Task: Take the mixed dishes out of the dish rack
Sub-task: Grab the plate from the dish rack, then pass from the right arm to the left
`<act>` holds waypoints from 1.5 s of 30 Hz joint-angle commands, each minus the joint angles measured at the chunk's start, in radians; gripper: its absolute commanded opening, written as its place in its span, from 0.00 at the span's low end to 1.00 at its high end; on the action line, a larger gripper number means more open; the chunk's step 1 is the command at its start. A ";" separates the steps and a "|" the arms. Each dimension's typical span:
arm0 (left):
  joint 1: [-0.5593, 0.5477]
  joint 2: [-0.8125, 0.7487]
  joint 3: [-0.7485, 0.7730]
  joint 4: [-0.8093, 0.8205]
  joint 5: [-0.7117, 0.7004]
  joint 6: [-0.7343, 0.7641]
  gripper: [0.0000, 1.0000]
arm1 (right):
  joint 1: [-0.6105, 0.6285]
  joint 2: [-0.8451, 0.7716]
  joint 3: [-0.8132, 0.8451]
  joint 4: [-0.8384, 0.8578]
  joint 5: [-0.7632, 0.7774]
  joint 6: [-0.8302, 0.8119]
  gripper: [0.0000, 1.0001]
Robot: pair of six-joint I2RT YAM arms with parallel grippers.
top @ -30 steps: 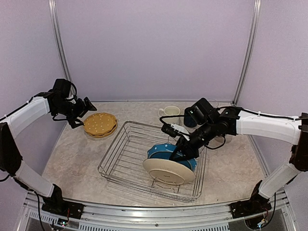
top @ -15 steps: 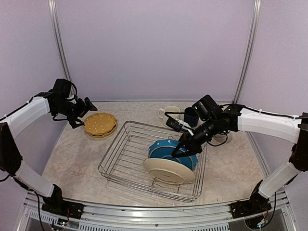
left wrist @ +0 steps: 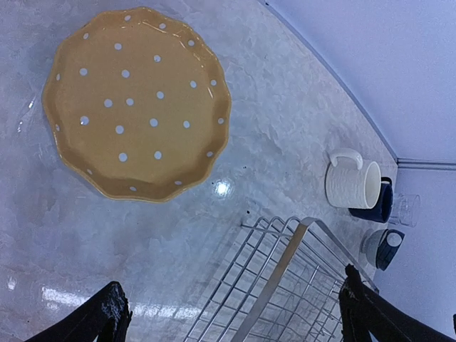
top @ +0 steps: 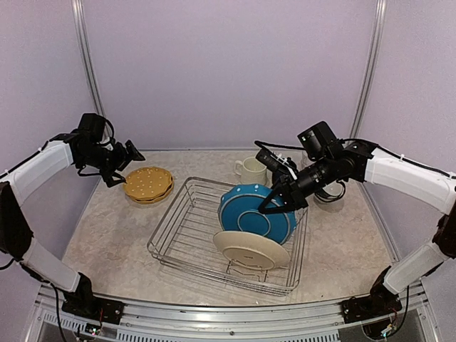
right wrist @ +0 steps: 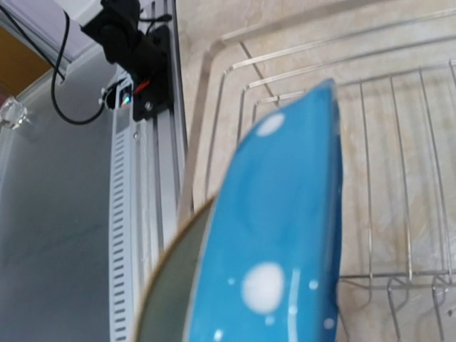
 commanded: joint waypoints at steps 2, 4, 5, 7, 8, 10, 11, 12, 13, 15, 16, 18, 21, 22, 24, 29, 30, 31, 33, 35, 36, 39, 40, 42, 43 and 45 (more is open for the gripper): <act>-0.010 -0.021 0.032 -0.019 0.009 0.005 0.99 | -0.032 -0.098 0.117 0.088 0.082 -0.033 0.00; -0.012 -0.025 0.038 -0.021 0.011 0.005 0.99 | -0.032 -0.123 0.136 0.123 0.122 -0.045 0.00; -0.013 -0.028 0.041 -0.024 0.012 0.006 0.99 | -0.031 -0.137 0.140 0.145 0.136 -0.053 0.00; -0.015 -0.034 0.047 -0.027 0.013 0.008 0.99 | -0.031 -0.165 0.144 0.199 0.186 -0.068 0.00; -0.016 -0.038 0.050 -0.031 0.013 0.009 0.99 | -0.032 -0.177 0.142 0.224 0.207 -0.074 0.00; -0.016 -0.044 0.058 -0.042 0.014 0.011 0.99 | -0.032 -0.200 0.142 0.265 0.251 -0.099 0.00; -0.018 -0.051 0.060 -0.045 0.014 0.011 0.99 | -0.032 -0.205 0.141 0.284 0.276 -0.108 0.00; -0.019 -0.055 0.060 -0.048 0.018 0.009 0.99 | -0.031 -0.208 0.139 0.300 0.304 -0.125 0.00; -0.020 -0.066 0.061 -0.049 0.027 0.006 0.99 | -0.030 -0.210 0.136 0.315 0.340 -0.139 0.00; -0.022 -0.081 0.073 -0.049 0.071 -0.002 0.99 | -0.025 -0.207 0.130 0.344 0.410 -0.162 0.00; -0.022 -0.088 0.081 -0.049 0.100 -0.008 0.99 | -0.023 -0.203 0.130 0.356 0.437 -0.175 0.00; -0.023 -0.092 0.105 -0.046 0.183 -0.028 0.99 | -0.010 -0.192 0.124 0.380 0.501 -0.199 0.00; -0.036 -0.087 0.117 0.018 0.369 -0.094 0.99 | 0.026 -0.166 0.116 0.398 0.626 -0.256 0.00; -0.044 -0.083 0.111 0.058 0.426 -0.131 0.99 | 0.042 -0.154 0.114 0.405 0.672 -0.274 0.00; -0.064 -0.070 0.081 0.173 0.537 -0.236 0.98 | 0.080 -0.132 0.108 0.427 0.764 -0.307 0.00; -0.159 -0.009 0.024 0.499 0.670 -0.484 0.98 | 0.151 -0.077 0.110 0.456 0.930 -0.398 0.00; -0.180 0.014 0.023 0.543 0.681 -0.516 0.98 | 0.164 -0.065 0.113 0.456 0.949 -0.415 0.00; -0.200 0.029 0.024 0.592 0.693 -0.552 0.99 | 0.178 -0.054 0.116 0.456 0.973 -0.432 0.00; -0.239 0.068 0.028 0.675 0.706 -0.617 0.99 | 0.203 -0.033 0.116 0.460 1.023 -0.464 0.00; -0.275 0.110 0.037 0.730 0.700 -0.662 0.99 | 0.222 -0.010 0.114 0.464 1.058 -0.487 0.00; -0.294 0.130 0.046 0.739 0.696 -0.674 0.99 | 0.231 -0.001 0.113 0.466 1.074 -0.496 0.00; -0.340 0.198 0.095 0.734 0.700 -0.681 0.99 | 0.257 0.031 0.118 0.466 1.101 -0.522 0.00; -0.352 0.214 0.107 0.734 0.702 -0.681 0.98 | 0.267 0.041 0.119 0.463 1.108 -0.529 0.00; -0.378 0.245 0.133 0.721 0.692 -0.668 0.96 | 0.285 0.056 0.120 0.472 1.132 -0.542 0.00; -0.387 0.257 0.147 0.688 0.683 -0.658 0.95 | 0.297 0.060 0.120 0.482 1.140 -0.547 0.00; -0.406 0.282 0.179 0.616 0.671 -0.617 0.93 | 0.312 0.069 0.115 0.496 1.153 -0.562 0.00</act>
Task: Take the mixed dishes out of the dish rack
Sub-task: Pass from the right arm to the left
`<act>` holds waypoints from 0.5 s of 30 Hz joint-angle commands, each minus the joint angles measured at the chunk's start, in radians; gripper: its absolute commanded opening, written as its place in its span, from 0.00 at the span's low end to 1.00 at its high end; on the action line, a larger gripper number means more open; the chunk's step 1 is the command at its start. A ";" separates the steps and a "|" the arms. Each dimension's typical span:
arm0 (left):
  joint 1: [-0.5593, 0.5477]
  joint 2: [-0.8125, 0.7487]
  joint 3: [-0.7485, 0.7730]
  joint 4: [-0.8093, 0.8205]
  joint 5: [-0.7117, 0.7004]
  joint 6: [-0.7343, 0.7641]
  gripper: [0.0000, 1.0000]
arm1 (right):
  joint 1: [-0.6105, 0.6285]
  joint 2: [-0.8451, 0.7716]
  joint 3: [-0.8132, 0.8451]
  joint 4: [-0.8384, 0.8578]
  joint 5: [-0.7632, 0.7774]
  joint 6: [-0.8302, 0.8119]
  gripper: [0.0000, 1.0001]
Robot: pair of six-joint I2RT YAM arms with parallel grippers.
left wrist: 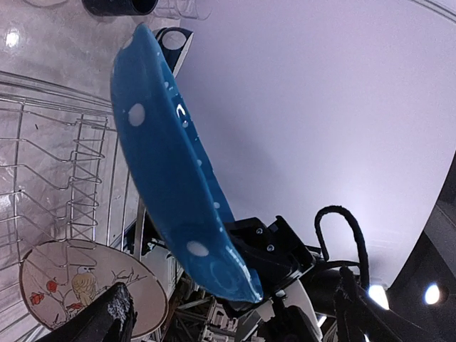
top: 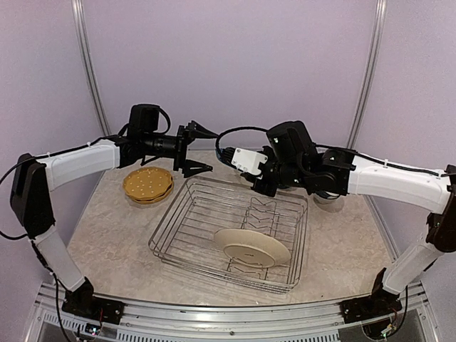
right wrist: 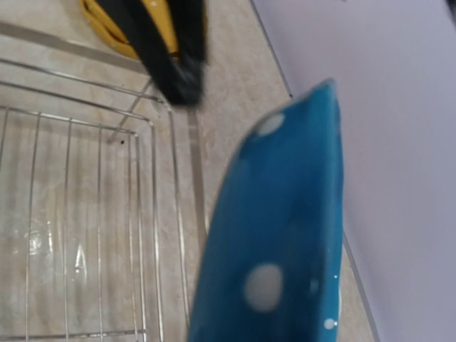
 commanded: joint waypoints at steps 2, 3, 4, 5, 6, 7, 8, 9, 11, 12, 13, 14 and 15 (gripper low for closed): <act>-0.043 0.052 0.100 -0.112 -0.021 0.065 0.89 | 0.049 0.006 0.023 0.174 0.094 -0.082 0.00; -0.045 0.057 0.103 -0.123 -0.033 0.074 0.85 | 0.054 0.013 0.022 0.179 0.115 -0.090 0.00; -0.048 0.059 0.102 -0.134 -0.049 0.084 0.81 | 0.061 0.020 0.023 0.183 0.131 -0.097 0.00; -0.049 0.055 0.104 -0.148 -0.065 0.098 0.77 | 0.066 0.027 0.022 0.189 0.142 -0.104 0.00; -0.050 0.052 0.108 -0.169 -0.080 0.113 0.73 | 0.071 0.031 0.021 0.197 0.156 -0.114 0.00; -0.051 0.051 0.113 -0.192 -0.093 0.129 0.71 | 0.076 0.035 0.019 0.208 0.168 -0.121 0.00; -0.052 0.050 0.118 -0.213 -0.103 0.141 0.68 | 0.081 0.038 0.018 0.220 0.178 -0.127 0.00; -0.054 0.050 0.123 -0.227 -0.109 0.151 0.66 | 0.084 0.040 0.018 0.230 0.183 -0.132 0.00; -0.058 0.048 0.126 -0.238 -0.118 0.159 0.63 | 0.090 0.047 0.019 0.247 0.193 -0.146 0.00; -0.060 0.049 0.127 -0.239 -0.119 0.160 0.62 | 0.094 0.052 0.019 0.256 0.197 -0.152 0.00; -0.063 0.052 0.129 -0.238 -0.118 0.160 0.59 | 0.099 0.060 0.021 0.262 0.200 -0.162 0.00; -0.066 0.054 0.131 -0.238 -0.116 0.160 0.57 | 0.104 0.065 0.024 0.268 0.206 -0.169 0.00; -0.068 0.058 0.133 -0.236 -0.115 0.160 0.55 | 0.108 0.070 0.027 0.277 0.210 -0.178 0.00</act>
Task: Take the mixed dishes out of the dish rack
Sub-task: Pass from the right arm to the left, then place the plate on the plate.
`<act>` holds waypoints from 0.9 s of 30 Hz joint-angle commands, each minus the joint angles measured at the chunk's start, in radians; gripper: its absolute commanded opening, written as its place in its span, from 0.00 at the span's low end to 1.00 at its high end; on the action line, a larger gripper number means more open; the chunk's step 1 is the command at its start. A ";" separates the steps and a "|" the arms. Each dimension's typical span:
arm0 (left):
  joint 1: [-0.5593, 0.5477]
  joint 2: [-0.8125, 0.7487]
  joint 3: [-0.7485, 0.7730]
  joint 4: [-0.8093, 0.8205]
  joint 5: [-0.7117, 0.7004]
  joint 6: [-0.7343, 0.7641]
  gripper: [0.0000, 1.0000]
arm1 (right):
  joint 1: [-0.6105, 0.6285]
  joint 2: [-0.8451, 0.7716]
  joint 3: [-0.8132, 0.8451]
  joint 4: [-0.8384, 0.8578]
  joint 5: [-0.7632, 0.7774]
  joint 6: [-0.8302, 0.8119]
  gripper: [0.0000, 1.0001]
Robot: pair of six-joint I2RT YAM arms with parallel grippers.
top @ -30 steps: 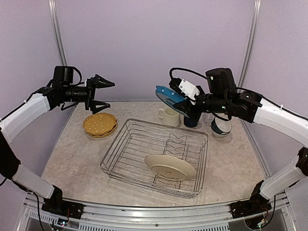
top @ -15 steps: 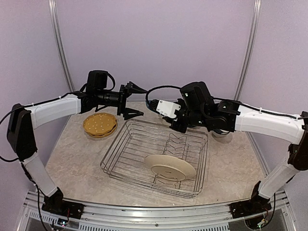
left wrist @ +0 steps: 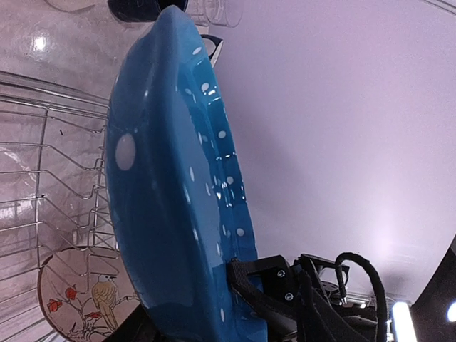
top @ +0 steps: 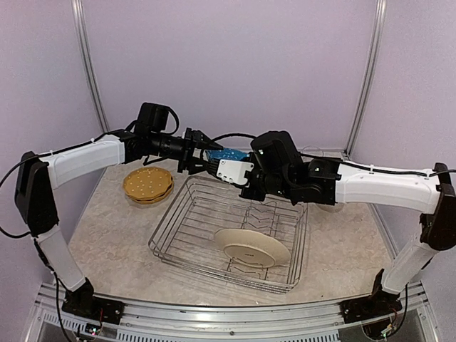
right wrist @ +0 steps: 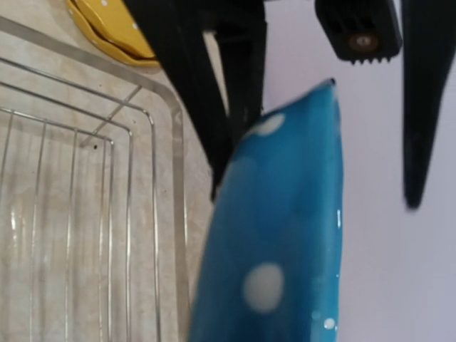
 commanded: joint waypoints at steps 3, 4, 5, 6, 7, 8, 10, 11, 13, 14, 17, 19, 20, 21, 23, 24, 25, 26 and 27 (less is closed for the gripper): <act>-0.021 0.018 0.039 -0.036 -0.017 0.039 0.50 | 0.037 0.015 0.030 0.198 0.077 -0.080 0.00; -0.021 0.019 0.038 -0.033 -0.016 0.040 0.47 | 0.041 0.018 0.032 0.205 0.078 -0.085 0.00; -0.021 0.019 0.034 -0.030 -0.017 0.040 0.44 | 0.042 0.022 0.034 0.208 0.079 -0.088 0.00; -0.021 0.017 0.032 -0.027 -0.020 0.040 0.42 | 0.043 0.025 0.037 0.207 0.079 -0.092 0.00; -0.021 0.012 0.028 -0.023 -0.023 0.041 0.40 | 0.046 0.030 0.039 0.207 0.083 -0.097 0.00; -0.020 0.008 0.024 -0.020 -0.024 0.041 0.36 | 0.048 0.033 0.041 0.207 0.088 -0.099 0.00; -0.016 -0.001 0.021 -0.014 -0.025 0.044 0.28 | 0.053 0.038 0.039 0.210 0.094 -0.107 0.00; -0.014 -0.003 0.018 -0.011 -0.025 0.042 0.26 | 0.058 0.039 0.036 0.214 0.096 -0.111 0.00; -0.008 -0.009 0.006 0.010 -0.020 0.030 0.21 | 0.065 0.040 0.029 0.220 0.098 -0.120 0.00; -0.006 -0.012 -0.003 0.028 -0.015 0.020 0.17 | 0.068 0.041 0.028 0.221 0.100 -0.125 0.00; 0.007 -0.022 -0.029 0.067 -0.006 -0.008 0.03 | 0.075 0.052 0.026 0.257 0.124 -0.136 0.00; 0.016 -0.034 -0.044 0.082 -0.008 -0.017 0.00 | 0.073 0.058 0.023 0.269 0.144 -0.139 0.05; 0.020 -0.039 -0.050 0.087 -0.008 -0.020 0.00 | 0.074 0.061 0.021 0.273 0.150 -0.139 0.07; 0.025 -0.045 -0.057 0.093 -0.008 -0.022 0.00 | 0.074 0.061 0.020 0.277 0.154 -0.138 0.08; 0.031 -0.055 -0.066 0.095 -0.012 -0.022 0.00 | 0.074 0.061 0.017 0.285 0.157 -0.133 0.17; 0.034 -0.061 -0.069 0.094 -0.016 -0.020 0.00 | 0.074 0.060 0.013 0.291 0.158 -0.133 0.22; 0.036 -0.065 -0.073 0.089 -0.021 -0.016 0.00 | 0.074 0.058 0.010 0.295 0.158 -0.133 0.27; 0.040 -0.067 -0.078 0.083 -0.027 -0.011 0.00 | 0.073 0.055 0.008 0.297 0.155 -0.131 0.34; 0.042 -0.069 -0.083 0.079 -0.031 -0.006 0.00 | 0.075 0.051 0.004 0.301 0.153 -0.127 0.41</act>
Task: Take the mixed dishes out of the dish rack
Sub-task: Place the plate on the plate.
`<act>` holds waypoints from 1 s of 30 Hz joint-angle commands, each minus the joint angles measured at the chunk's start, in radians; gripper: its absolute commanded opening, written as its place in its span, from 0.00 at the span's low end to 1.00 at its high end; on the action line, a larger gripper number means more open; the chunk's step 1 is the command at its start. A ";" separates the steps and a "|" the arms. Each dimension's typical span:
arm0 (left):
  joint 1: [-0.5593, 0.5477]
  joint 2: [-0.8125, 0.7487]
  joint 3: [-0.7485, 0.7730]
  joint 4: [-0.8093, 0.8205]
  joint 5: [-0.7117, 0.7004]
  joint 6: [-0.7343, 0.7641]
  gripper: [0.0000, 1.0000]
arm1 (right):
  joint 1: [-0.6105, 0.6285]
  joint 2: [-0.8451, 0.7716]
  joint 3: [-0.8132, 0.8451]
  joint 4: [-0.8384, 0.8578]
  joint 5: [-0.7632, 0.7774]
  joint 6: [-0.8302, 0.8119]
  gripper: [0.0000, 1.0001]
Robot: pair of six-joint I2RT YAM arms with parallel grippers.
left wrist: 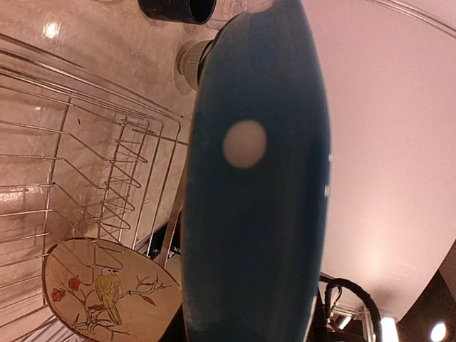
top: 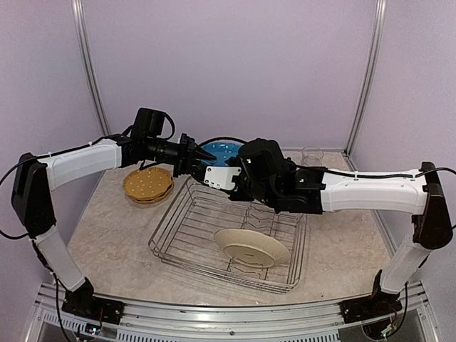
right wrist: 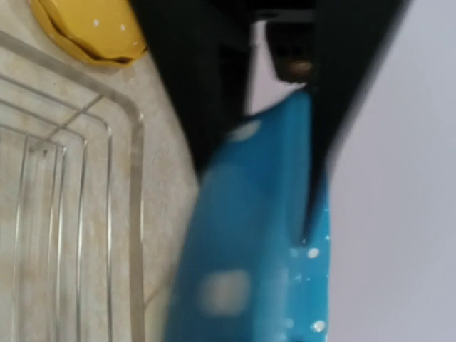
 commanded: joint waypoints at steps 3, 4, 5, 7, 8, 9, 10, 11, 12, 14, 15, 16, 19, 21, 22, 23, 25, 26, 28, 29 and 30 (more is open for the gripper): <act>0.027 -0.058 -0.039 0.062 -0.035 0.057 0.00 | 0.019 -0.035 -0.005 0.151 0.005 0.014 0.61; 0.032 -0.062 -0.044 0.059 -0.039 0.061 0.00 | 0.020 -0.037 -0.008 0.150 0.008 0.017 0.66; 0.036 -0.064 -0.048 0.054 -0.045 0.066 0.00 | 0.020 -0.038 -0.008 0.146 0.010 0.020 0.72; 0.046 -0.074 -0.053 0.039 -0.057 0.080 0.00 | 0.020 -0.041 -0.010 0.140 0.012 0.029 0.76; 0.050 -0.079 -0.054 0.026 -0.065 0.090 0.00 | 0.020 -0.043 -0.012 0.137 0.012 0.034 0.77; 0.055 -0.086 -0.054 0.015 -0.073 0.099 0.00 | 0.020 -0.047 -0.015 0.134 0.012 0.041 0.78; 0.060 -0.091 -0.054 0.004 -0.080 0.108 0.00 | 0.019 -0.053 -0.019 0.132 0.007 0.049 0.80; 0.066 -0.097 -0.055 -0.005 -0.086 0.118 0.00 | 0.018 -0.060 -0.026 0.132 0.001 0.055 0.81; 0.073 -0.102 -0.057 -0.011 -0.091 0.126 0.00 | 0.019 -0.070 -0.033 0.130 -0.006 0.060 0.81; 0.095 -0.118 -0.065 -0.027 -0.104 0.141 0.00 | 0.018 -0.096 -0.052 0.131 -0.012 0.079 0.83; 0.109 -0.124 -0.072 -0.031 -0.110 0.148 0.00 | 0.018 -0.111 -0.063 0.134 -0.014 0.089 0.84; 0.124 -0.139 -0.081 -0.030 -0.116 0.154 0.00 | 0.018 -0.124 -0.075 0.136 -0.016 0.099 0.85; 0.177 -0.181 -0.119 -0.014 -0.132 0.169 0.00 | 0.011 -0.175 -0.116 0.144 -0.018 0.131 0.88; 0.216 -0.208 -0.139 -0.012 -0.142 0.184 0.00 | -0.002 -0.209 -0.142 0.145 -0.017 0.159 0.88; 0.238 -0.218 -0.148 -0.013 -0.145 0.193 0.00 | -0.008 -0.226 -0.156 0.142 -0.015 0.172 0.89; 0.260 -0.236 -0.156 -0.014 -0.146 0.202 0.00 | -0.015 -0.242 -0.170 0.138 -0.012 0.188 0.89; 0.311 -0.259 -0.178 -0.017 -0.151 0.217 0.00 | -0.027 -0.275 -0.201 0.124 -0.005 0.221 0.89; 0.337 -0.275 -0.191 -0.017 -0.157 0.221 0.00 | -0.035 -0.290 -0.213 0.116 -0.002 0.240 0.89; 0.392 -0.300 -0.223 -0.014 -0.178 0.227 0.00 | -0.046 -0.325 -0.242 0.097 0.000 0.277 0.90; 0.421 -0.310 -0.243 -0.012 -0.188 0.228 0.00 | -0.052 -0.342 -0.255 0.087 0.000 0.296 0.90; 0.448 -0.325 -0.259 -0.009 -0.193 0.228 0.00 | -0.057 -0.358 -0.269 0.076 -0.001 0.313 0.90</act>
